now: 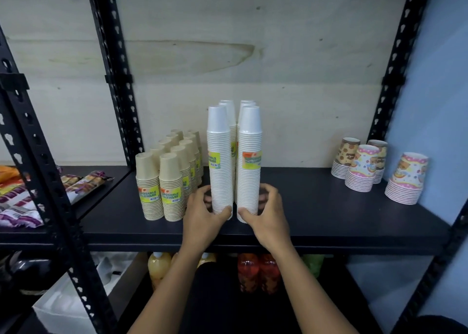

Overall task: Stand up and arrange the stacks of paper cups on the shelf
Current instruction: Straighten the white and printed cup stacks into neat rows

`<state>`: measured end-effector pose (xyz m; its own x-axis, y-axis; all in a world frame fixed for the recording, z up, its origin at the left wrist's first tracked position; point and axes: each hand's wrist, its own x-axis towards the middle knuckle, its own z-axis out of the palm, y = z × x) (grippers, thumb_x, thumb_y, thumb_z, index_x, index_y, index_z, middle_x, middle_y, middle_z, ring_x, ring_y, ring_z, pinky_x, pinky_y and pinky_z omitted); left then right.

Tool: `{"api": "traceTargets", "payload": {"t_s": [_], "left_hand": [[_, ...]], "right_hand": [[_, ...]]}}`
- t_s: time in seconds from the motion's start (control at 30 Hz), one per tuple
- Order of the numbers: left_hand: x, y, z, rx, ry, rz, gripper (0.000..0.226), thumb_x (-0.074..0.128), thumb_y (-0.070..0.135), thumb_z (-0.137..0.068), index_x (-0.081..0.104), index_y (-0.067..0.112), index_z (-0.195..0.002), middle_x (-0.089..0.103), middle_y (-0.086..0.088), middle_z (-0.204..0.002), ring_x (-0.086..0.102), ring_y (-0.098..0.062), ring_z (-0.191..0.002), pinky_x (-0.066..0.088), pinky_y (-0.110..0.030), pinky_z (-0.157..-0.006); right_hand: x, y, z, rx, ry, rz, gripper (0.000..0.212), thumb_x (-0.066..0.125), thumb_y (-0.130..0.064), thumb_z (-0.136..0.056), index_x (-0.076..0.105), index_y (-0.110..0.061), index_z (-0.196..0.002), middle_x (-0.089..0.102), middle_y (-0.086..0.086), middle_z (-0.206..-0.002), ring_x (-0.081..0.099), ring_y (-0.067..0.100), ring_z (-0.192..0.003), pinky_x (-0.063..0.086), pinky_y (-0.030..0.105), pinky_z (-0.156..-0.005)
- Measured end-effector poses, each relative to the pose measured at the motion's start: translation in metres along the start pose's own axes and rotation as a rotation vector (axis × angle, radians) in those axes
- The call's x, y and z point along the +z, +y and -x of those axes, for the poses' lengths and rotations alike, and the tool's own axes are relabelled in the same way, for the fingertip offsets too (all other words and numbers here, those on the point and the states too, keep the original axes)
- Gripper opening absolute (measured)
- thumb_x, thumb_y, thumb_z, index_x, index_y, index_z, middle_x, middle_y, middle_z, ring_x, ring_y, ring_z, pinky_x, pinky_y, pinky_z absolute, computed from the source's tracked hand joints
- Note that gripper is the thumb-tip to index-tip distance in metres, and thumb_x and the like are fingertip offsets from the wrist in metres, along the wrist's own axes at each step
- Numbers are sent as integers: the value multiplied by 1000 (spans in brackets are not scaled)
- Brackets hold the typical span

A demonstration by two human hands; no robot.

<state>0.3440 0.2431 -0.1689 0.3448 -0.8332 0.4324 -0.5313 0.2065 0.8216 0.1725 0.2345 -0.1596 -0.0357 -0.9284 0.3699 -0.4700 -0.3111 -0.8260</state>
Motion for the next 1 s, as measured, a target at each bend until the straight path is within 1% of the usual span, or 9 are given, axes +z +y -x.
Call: {"api": "traceTargets", "payload": {"t_s": [0.13, 0.23, 0.27, 0.33, 0.43, 0.53, 0.67, 0.77, 1.0], "left_hand": [[6, 5, 4, 15, 32, -64, 72, 86, 42, -74, 52, 19, -134, 47, 4, -125, 51, -3, -98, 43, -22, -87], [1, 4, 2, 16, 14, -28, 77, 86, 44, -74, 49, 21, -138, 50, 5, -128, 52, 4, -95, 44, -19, -86], [-1, 3, 2, 30, -13, -13, 80, 86, 45, -74, 47, 23, -141, 51, 8, -128, 54, 5, -99, 47, -19, -86], [-5, -1, 2, 48, -70, 32, 80, 83, 41, -77, 43, 29, -146, 53, 11, -131, 56, 5, -109, 55, -20, -84], [-8, -4, 2, 41, -76, 67, 66, 73, 24, -84, 47, 28, -144, 61, 9, -130, 59, 5, -110, 55, -13, -77], [-5, -7, 2, 71, -50, 47, 59, 73, 23, -84, 53, 26, -140, 65, 10, -125, 62, 4, -107, 55, -11, -75], [-2, -10, 2, 87, -49, 64, 62, 78, 26, -83, 53, 24, -140, 63, 9, -126, 62, 1, -110, 58, -16, -76], [-1, -10, 2, 96, -43, 69, 62, 80, 25, -84, 54, 24, -140, 62, 8, -127, 62, 1, -110, 58, -16, -76], [-2, -8, 4, 80, -31, 86, 61, 82, 23, -83, 56, 24, -138, 63, 9, -127, 65, 1, -107, 57, -13, -74]], "right_hand": [[8, -4, 5, -12, 67, 147, 68, 73, -67, -75, 36, -42, -126, 44, -18, -117, 61, 5, -96, 56, 38, -69], [7, -2, 6, -43, 50, 182, 75, 68, -74, -75, 34, -40, -132, 44, -17, -124, 60, 5, -100, 57, 39, -71], [5, 0, 7, -56, 29, 180, 76, 67, -73, -76, 32, -41, -135, 44, -17, -128, 59, 4, -102, 57, 39, -73], [1, 3, 7, -66, -27, 174, 72, 66, -61, -82, 28, -42, -140, 43, -19, -136, 57, 3, -107, 55, 39, -78], [2, 6, 7, -58, -53, 199, 68, 64, -45, -87, 27, -41, -144, 46, -21, -143, 56, 5, -113, 47, 35, -79], [6, 5, 7, -57, 9, 216, 67, 66, -47, -86, 31, -40, -142, 50, -21, -140, 58, 4, -111, 48, 33, -77], [11, 7, 7, -62, 58, 241, 68, 68, -51, -84, 33, -38, -141, 51, -19, -136, 61, 5, -107, 53, 35, -75], [12, 8, 7, -69, 86, 245, 68, 69, -52, -84, 33, -38, -139, 52, -19, -135, 62, 6, -107, 55, 36, -75], [13, 9, 8, -82, 101, 236, 66, 71, -50, -84, 35, -37, -138, 53, -19, -131, 61, 4, -101, 52, 33, -69]]}}
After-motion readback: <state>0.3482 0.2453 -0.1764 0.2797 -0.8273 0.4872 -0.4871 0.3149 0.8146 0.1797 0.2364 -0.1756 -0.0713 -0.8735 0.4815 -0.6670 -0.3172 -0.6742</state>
